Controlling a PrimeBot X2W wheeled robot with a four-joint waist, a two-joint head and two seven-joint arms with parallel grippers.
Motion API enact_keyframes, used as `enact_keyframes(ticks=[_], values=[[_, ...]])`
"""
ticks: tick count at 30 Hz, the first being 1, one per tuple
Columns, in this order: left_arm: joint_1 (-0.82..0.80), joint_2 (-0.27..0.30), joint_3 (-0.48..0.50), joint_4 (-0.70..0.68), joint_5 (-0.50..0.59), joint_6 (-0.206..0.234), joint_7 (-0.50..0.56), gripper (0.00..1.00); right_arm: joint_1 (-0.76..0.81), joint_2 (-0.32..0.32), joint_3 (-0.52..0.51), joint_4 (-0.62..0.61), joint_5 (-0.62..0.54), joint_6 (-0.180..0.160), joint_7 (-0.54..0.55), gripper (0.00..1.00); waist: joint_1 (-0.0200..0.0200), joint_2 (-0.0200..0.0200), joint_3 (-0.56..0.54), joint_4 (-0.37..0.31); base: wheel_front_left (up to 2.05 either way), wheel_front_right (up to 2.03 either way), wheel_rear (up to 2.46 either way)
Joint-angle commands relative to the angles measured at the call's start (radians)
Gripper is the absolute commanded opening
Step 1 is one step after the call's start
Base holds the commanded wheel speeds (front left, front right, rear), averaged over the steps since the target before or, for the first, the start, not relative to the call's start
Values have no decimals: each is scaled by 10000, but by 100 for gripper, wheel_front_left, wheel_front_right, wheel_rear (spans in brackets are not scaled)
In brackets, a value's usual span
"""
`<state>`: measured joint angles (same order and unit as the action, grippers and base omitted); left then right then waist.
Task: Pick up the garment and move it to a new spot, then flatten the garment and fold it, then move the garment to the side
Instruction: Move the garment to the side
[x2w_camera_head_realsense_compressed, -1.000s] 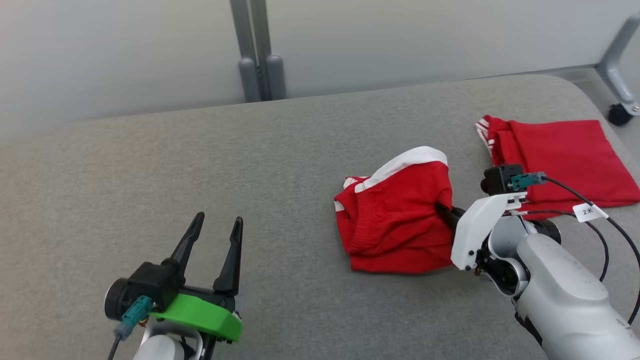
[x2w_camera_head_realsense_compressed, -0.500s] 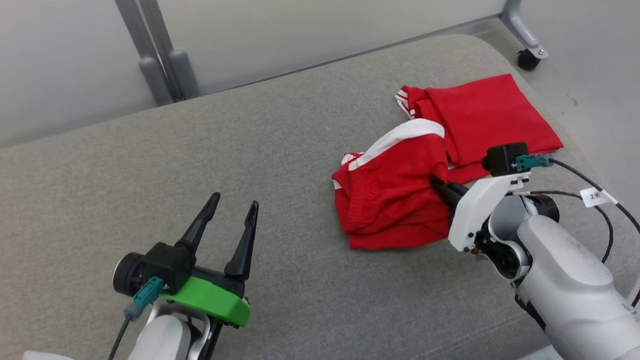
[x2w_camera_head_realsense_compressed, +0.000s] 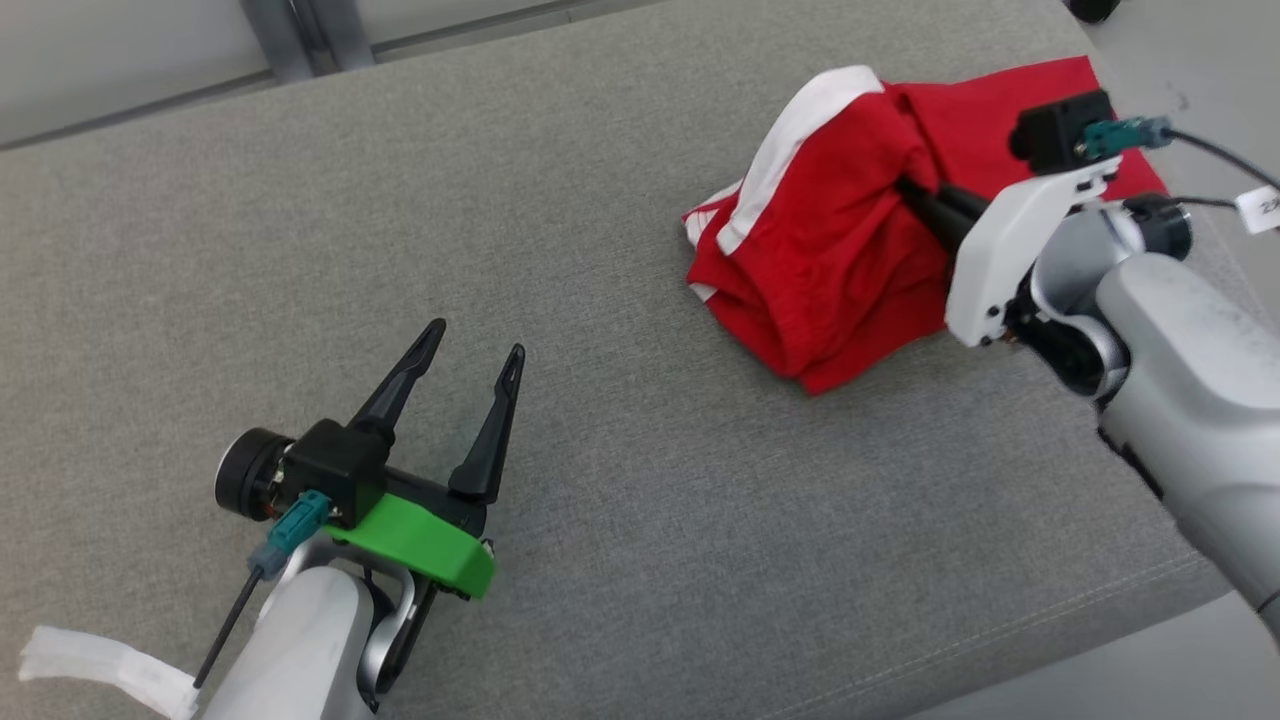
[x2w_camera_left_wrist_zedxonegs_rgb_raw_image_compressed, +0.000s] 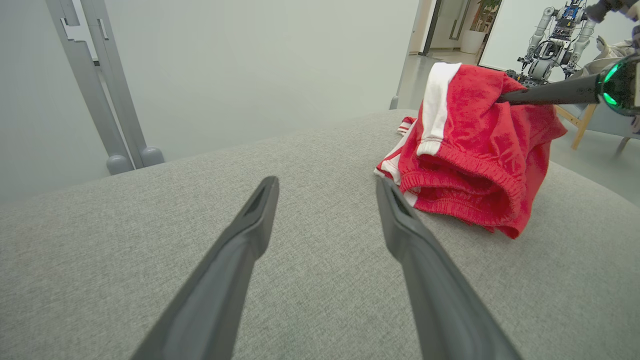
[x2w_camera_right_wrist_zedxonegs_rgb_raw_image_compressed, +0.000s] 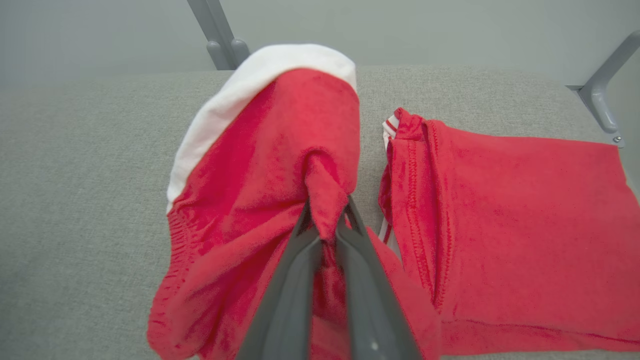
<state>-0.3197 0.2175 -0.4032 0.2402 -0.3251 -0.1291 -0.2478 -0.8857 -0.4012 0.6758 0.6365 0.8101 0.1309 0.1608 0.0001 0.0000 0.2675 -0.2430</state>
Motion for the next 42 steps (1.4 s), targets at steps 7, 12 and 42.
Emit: enact_keyframes(ticks=[7,12,42], values=[[-472,222,-159,57,-137,-22,-16,100,-917,-1473,251,703,349,-4,-192,0,-1,0,1044,677,0,0,0],[-570,334,-152,-23,-128,11,7,100,-1030,-2233,6,1012,582,-4,-365,0,-1,0,1497,771,0,0,0],[741,180,499,262,-707,515,-189,100,-653,-1622,202,3215,-579,-4,-3263,100,-1,0,-1274,1349,0,0,0]])
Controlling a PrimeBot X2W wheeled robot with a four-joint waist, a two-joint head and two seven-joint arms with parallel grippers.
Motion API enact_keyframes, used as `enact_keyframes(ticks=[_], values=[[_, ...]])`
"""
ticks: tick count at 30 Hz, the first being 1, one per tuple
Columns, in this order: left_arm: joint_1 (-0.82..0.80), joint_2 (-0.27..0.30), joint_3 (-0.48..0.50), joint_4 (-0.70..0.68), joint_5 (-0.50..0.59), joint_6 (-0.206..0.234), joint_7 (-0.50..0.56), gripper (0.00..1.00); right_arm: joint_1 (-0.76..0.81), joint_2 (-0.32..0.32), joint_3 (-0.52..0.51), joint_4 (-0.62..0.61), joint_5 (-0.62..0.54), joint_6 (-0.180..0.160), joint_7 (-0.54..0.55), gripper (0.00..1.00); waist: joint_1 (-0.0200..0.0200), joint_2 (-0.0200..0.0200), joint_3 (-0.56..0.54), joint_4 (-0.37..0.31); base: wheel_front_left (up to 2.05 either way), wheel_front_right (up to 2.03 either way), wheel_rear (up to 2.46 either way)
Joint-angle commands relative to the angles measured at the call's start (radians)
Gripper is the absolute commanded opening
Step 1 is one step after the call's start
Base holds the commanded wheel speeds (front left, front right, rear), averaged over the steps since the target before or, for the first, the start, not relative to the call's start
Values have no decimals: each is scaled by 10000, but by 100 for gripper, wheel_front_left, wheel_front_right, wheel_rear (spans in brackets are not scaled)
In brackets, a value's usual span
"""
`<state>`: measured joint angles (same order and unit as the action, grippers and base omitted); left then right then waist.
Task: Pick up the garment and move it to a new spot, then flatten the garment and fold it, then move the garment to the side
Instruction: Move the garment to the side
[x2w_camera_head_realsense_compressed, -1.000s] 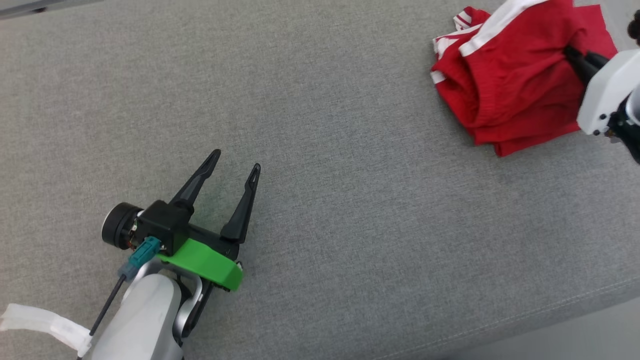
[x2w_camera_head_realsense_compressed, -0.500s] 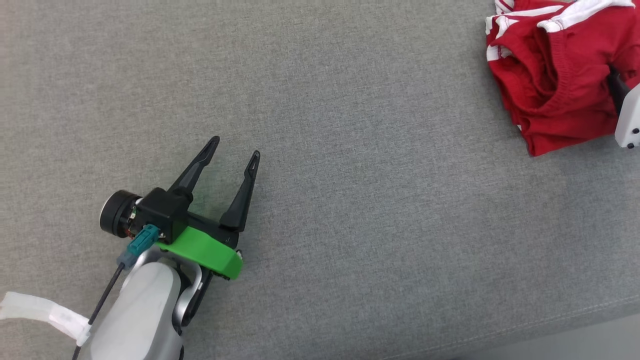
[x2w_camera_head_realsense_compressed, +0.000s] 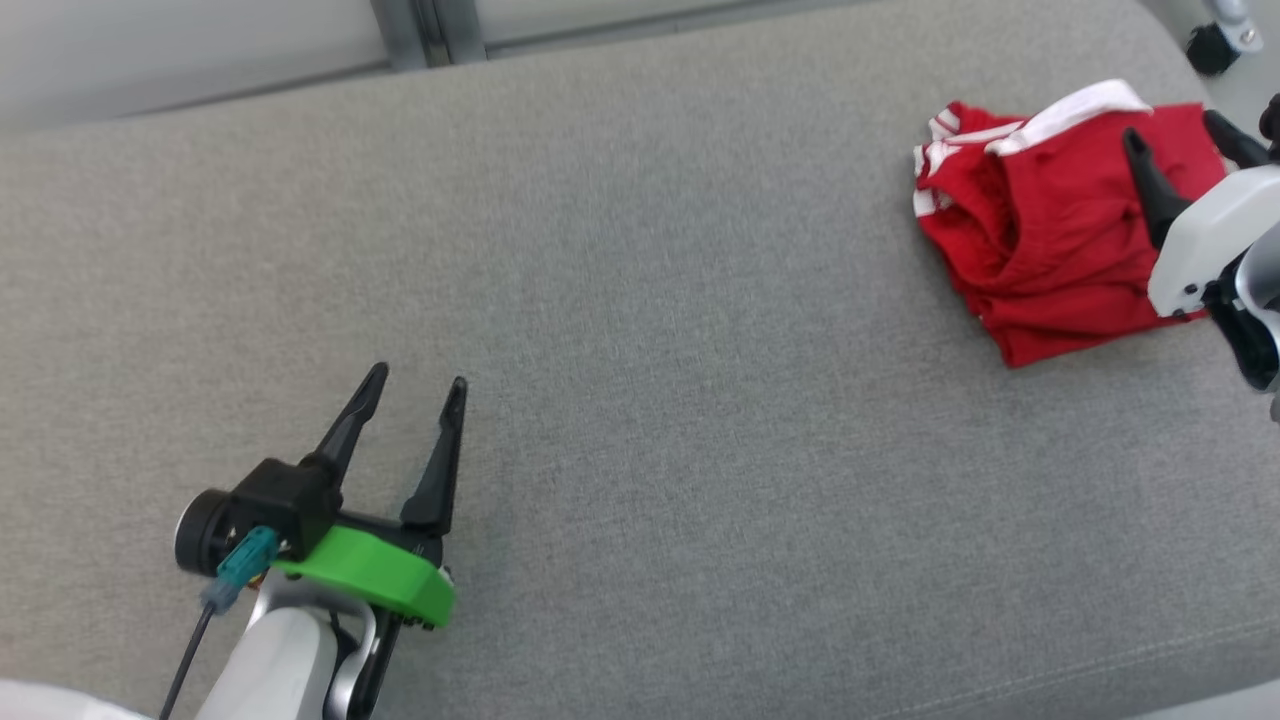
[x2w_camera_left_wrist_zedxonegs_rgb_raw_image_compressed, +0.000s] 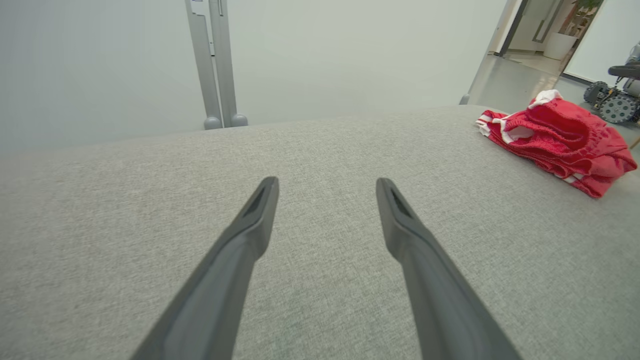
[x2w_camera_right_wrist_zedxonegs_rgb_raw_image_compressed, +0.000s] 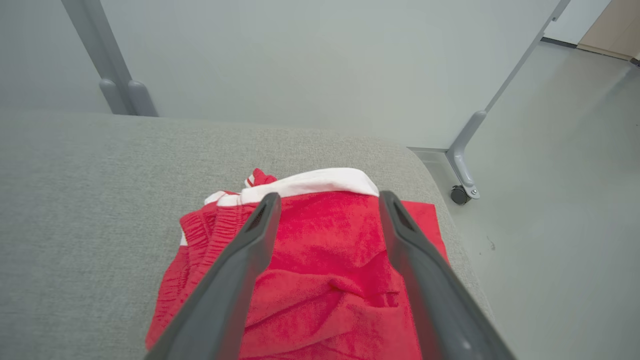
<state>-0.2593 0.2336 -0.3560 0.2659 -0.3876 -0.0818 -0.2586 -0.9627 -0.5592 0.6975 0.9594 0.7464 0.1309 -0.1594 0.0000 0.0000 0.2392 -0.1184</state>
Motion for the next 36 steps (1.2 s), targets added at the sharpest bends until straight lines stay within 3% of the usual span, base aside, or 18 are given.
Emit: enact_keyframes(ticks=[1,5,9,17,27,36], values=[[293,30,185,-28,-148,127,-73,100,265,-51,-48,-322,164,-4,-182,100,0,0,-1202,150,0,0,0],[920,309,716,-261,-37,476,-66,100,996,-116,-112,-1168,132,-4,-518,100,0,0,-1851,261,0,0,0],[1617,374,1388,-559,-99,904,-59,100,1966,228,-513,-1971,127,-4,-889,100,0,0,-2369,405,0,0,0],[2581,127,2453,-1050,-627,1066,-61,100,4347,960,-2700,-4189,-827,-6,-1053,100,0,0,-2713,697,0,0,0],[3002,-474,2975,-1214,90,727,-62,100,7056,2492,-5001,-5884,-2383,-3,-1053,100,0,0,-2880,970,0,0,0],[2984,-1017,3633,-779,1082,183,-62,100,7854,2998,-4991,-6084,-2759,-3,-1053,100,0,0,-2853,1089,0,0,0]])
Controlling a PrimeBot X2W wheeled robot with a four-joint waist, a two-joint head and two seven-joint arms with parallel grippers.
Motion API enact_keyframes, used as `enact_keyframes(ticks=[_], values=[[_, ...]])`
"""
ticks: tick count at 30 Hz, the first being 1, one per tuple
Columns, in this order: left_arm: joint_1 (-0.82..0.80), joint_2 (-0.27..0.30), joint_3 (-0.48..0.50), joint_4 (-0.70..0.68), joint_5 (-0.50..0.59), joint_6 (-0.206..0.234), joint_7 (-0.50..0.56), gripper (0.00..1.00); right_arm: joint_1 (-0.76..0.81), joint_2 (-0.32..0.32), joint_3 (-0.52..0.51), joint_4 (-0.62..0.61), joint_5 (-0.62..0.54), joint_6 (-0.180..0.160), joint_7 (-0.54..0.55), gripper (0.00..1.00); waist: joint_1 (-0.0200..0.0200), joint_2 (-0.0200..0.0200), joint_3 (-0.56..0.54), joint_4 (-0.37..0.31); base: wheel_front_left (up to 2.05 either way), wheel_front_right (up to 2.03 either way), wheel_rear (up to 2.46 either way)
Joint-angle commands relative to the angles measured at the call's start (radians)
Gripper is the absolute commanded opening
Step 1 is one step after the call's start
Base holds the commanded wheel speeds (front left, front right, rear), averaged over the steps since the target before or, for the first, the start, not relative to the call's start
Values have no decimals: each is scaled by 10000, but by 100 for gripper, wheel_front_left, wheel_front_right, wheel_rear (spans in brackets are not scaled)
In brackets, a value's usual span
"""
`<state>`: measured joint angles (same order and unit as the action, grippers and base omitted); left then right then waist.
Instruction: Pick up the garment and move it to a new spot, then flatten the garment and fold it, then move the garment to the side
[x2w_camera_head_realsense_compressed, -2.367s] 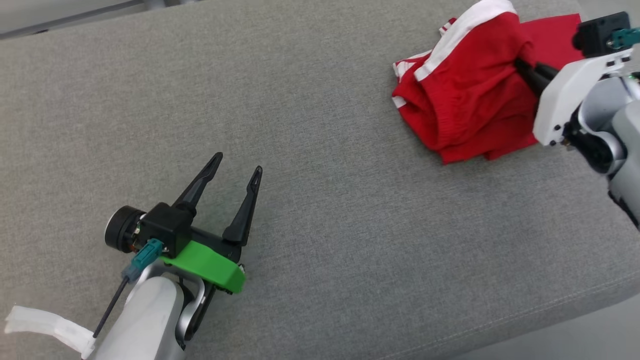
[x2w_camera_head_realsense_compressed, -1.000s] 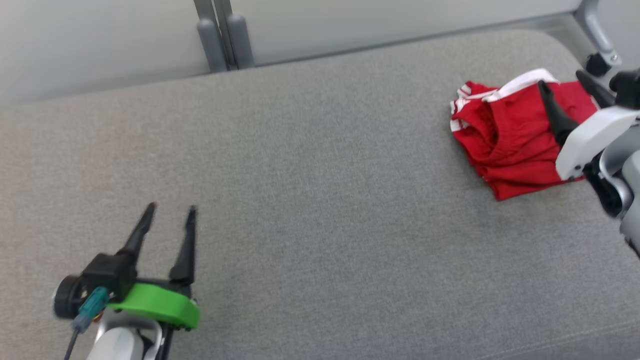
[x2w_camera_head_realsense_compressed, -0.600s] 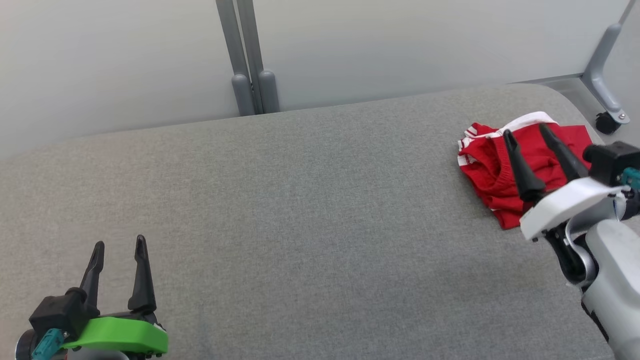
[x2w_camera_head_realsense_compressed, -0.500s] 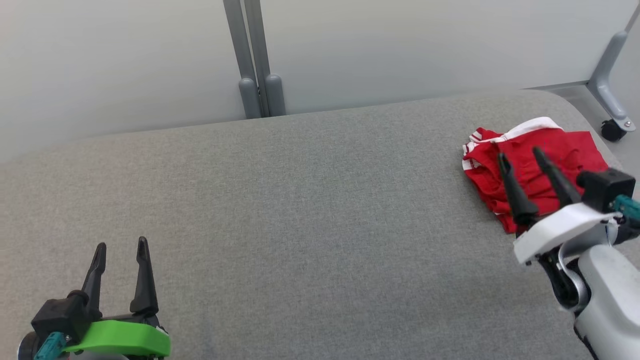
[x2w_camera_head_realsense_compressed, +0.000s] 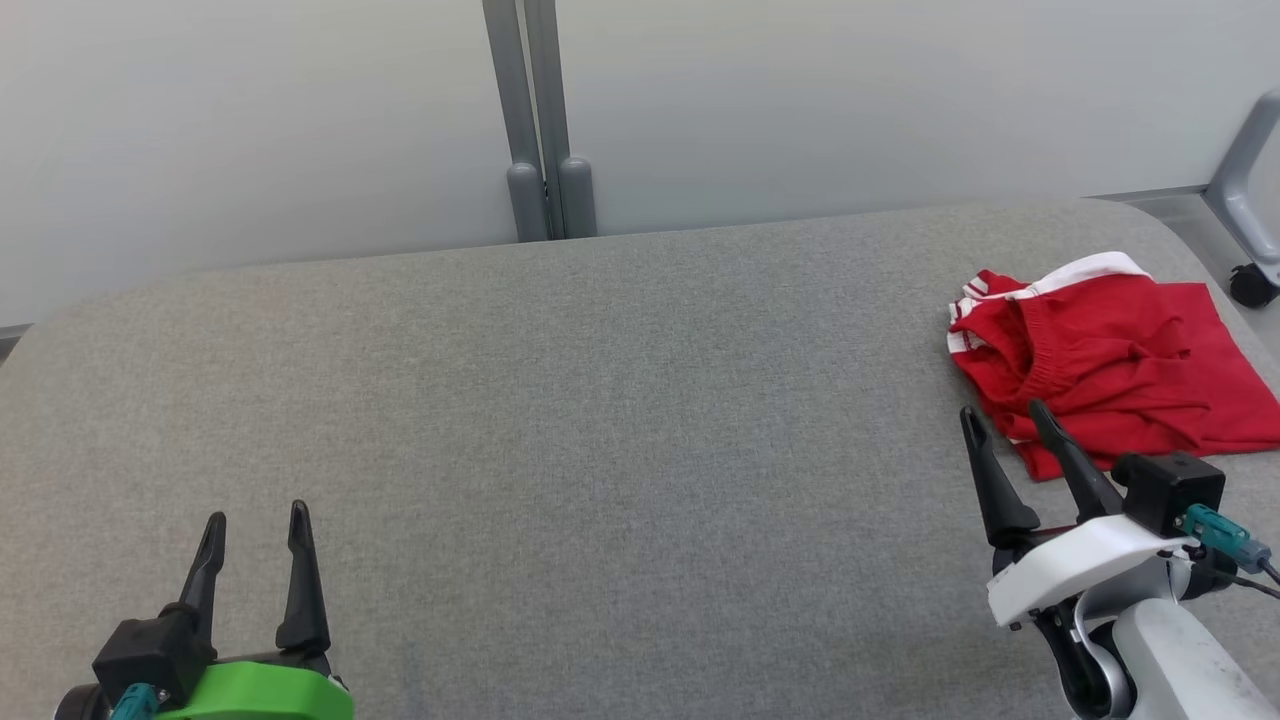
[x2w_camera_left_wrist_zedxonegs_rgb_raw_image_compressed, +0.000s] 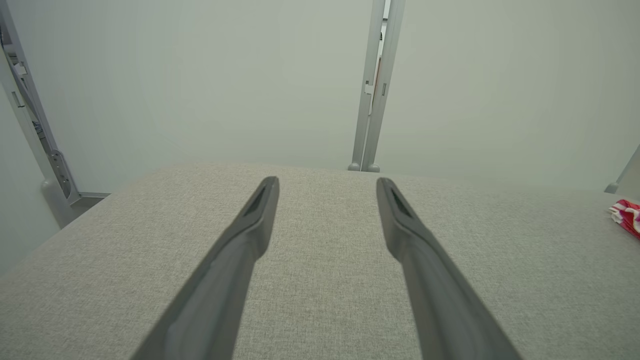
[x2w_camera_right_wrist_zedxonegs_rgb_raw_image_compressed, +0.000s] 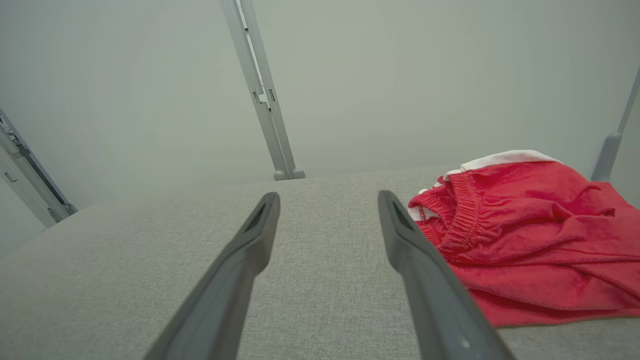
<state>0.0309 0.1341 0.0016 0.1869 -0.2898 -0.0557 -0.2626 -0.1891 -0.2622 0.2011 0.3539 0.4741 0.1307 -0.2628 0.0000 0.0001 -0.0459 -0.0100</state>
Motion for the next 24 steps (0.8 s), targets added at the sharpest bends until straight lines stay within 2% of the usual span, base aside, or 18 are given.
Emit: enact_keyframes(ticks=[1,14,24], values=[[81,-76,118,41,188,-112,-22,100,138,62,-63,-63,-67,-1,-21,100,0,-1,-1,11,0,0,0],[-92,-542,597,254,837,-570,-22,100,396,492,-81,-175,-374,-1,-20,100,0,-1,12,61,0,0,0],[-188,-692,714,307,983,-676,-22,100,258,510,22,-87,-442,-1,-21,100,0,-1,17,72,0,0,0]])
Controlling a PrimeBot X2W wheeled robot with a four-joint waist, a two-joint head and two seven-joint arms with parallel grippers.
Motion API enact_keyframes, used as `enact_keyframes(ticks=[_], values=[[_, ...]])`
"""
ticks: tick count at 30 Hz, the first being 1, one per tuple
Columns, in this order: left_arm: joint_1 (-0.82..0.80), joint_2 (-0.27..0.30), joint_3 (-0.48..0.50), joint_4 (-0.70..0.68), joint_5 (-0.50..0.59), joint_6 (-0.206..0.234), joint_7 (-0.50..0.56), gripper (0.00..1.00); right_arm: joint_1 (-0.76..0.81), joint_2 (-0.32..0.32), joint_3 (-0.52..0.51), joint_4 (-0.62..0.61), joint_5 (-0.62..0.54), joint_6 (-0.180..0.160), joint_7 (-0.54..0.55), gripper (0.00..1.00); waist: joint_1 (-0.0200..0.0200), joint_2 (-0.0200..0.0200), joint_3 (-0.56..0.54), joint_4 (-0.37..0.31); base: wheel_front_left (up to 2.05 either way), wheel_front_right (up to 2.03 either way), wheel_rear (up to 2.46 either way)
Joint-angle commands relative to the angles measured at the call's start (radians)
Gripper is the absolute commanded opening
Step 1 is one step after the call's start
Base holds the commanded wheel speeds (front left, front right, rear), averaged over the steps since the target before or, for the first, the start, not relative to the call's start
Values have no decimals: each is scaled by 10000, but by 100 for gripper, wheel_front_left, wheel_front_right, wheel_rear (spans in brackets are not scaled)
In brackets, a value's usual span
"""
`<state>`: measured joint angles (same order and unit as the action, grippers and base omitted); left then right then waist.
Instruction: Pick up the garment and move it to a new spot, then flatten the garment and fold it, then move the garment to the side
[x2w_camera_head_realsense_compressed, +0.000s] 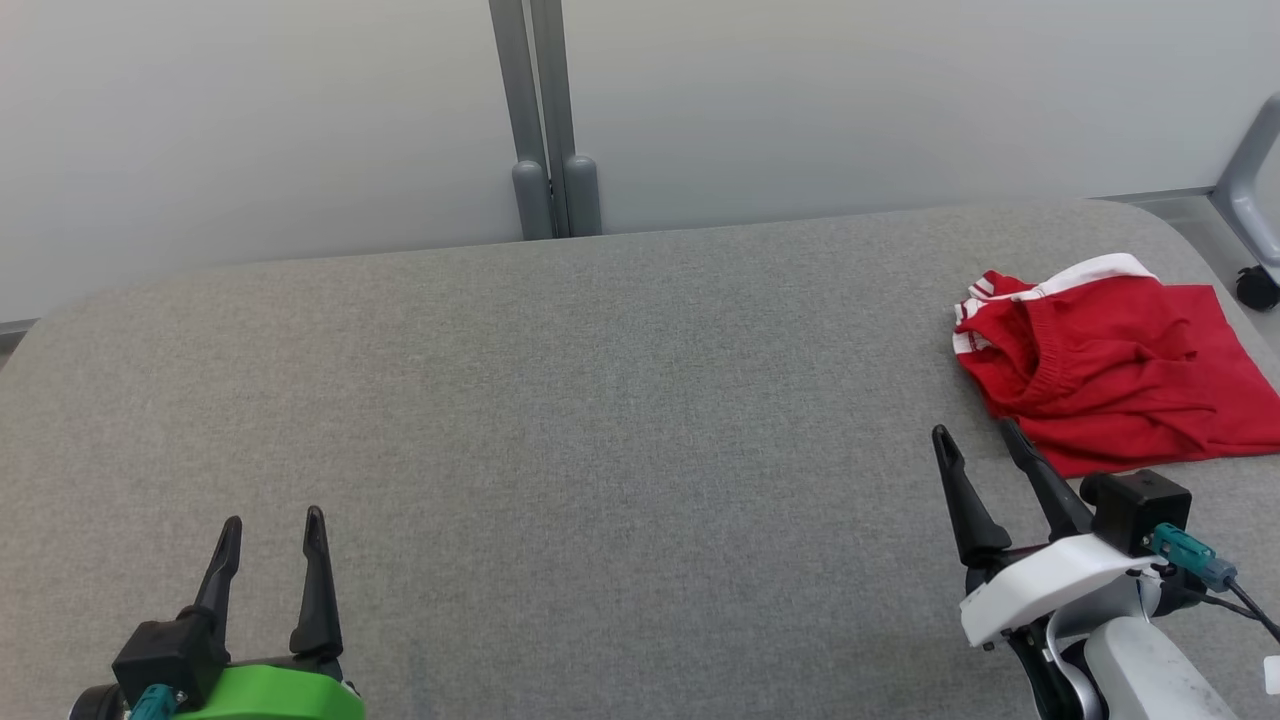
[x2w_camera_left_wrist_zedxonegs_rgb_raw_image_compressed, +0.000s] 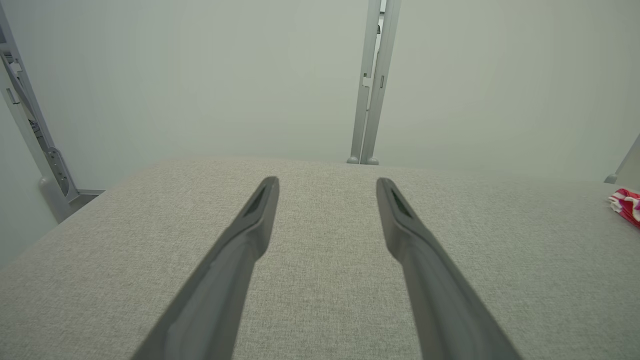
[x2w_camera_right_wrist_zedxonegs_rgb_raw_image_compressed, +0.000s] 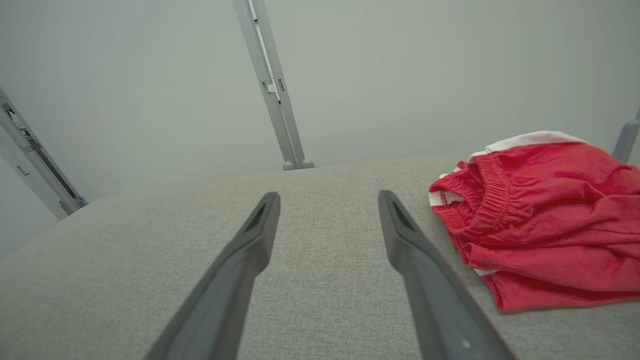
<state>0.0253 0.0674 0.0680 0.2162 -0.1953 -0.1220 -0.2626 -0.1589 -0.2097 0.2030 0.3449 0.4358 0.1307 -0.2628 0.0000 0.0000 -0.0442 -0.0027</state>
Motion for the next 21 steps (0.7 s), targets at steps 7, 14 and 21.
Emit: enact_keyframes(ticks=[7,14,21], values=[[-101,-70,119,49,106,-64,-22,100,-107,20,18,9,-158,-1,-21,100,0,0,-15,-26,0,0,0],[-23,-100,116,186,66,-54,0,0,-89,25,25,29,-93,0,1,0,0,0,-25,-57,0,0,0],[23,-186,168,626,-472,-53,276,0,256,206,-52,282,392,0,166,0,0,0,-15,-56,0,0,0]])
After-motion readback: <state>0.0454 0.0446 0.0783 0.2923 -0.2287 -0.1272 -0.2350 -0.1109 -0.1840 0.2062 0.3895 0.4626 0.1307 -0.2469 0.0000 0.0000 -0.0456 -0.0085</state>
